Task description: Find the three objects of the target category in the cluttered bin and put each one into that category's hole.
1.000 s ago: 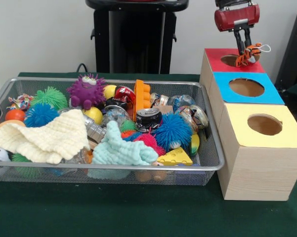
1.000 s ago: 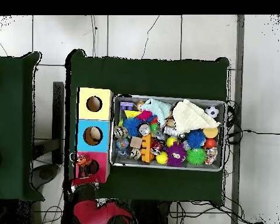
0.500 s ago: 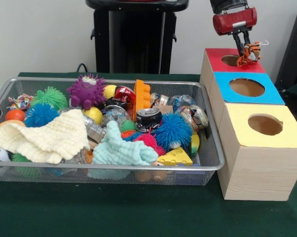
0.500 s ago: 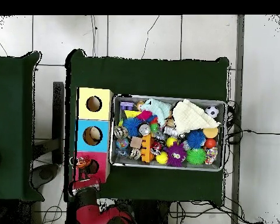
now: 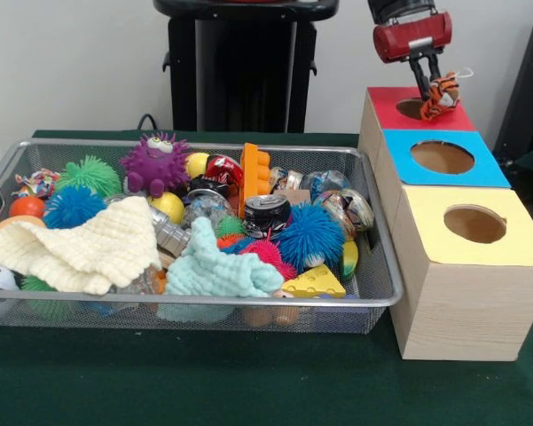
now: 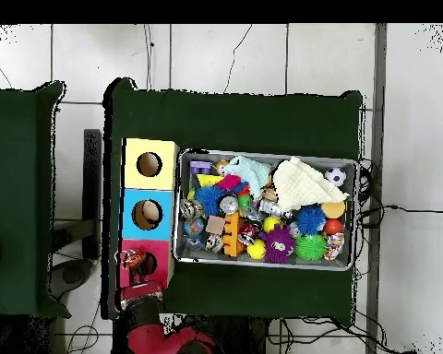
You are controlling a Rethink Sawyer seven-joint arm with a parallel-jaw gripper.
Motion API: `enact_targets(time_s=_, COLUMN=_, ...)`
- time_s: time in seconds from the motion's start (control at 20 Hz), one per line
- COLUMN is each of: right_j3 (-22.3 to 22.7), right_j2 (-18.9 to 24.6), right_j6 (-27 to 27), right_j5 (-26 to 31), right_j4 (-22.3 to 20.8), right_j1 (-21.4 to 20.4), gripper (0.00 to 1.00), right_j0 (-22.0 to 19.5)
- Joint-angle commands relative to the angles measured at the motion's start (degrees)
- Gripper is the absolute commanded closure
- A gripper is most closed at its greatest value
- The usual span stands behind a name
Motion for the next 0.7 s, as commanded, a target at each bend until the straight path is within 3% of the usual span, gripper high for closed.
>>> enact_targets(time_s=0.05, right_j3=0.07, right_j2=4.78, right_j6=7.05, right_j5=9.29, right_j4=-5.33, right_j1=-0.39, gripper=1.00, right_j0=-5.10)
enact_targets(time_s=0.25, right_j3=1.76, right_j2=6.17, right_j6=7.26, right_j5=14.11, right_j4=-9.02, right_j1=-5.61, gripper=1.00, right_j0=-8.42)
enact_targets(time_s=0.5, right_j3=3.90, right_j2=10.91, right_j6=7.70, right_j5=21.48, right_j4=-13.59, right_j1=-12.46, gripper=1.00, right_j0=-14.34)
enact_targets(time_s=0.6, right_j3=4.56, right_j2=12.02, right_j6=7.29, right_j5=23.23, right_j4=-13.82, right_j1=-14.13, gripper=1.00, right_j0=-15.53)
enact_targets(time_s=0.7, right_j3=4.25, right_j2=10.70, right_j6=6.51, right_j5=21.91, right_j4=-12.65, right_j1=-13.12, gripper=1.00, right_j0=-14.41)
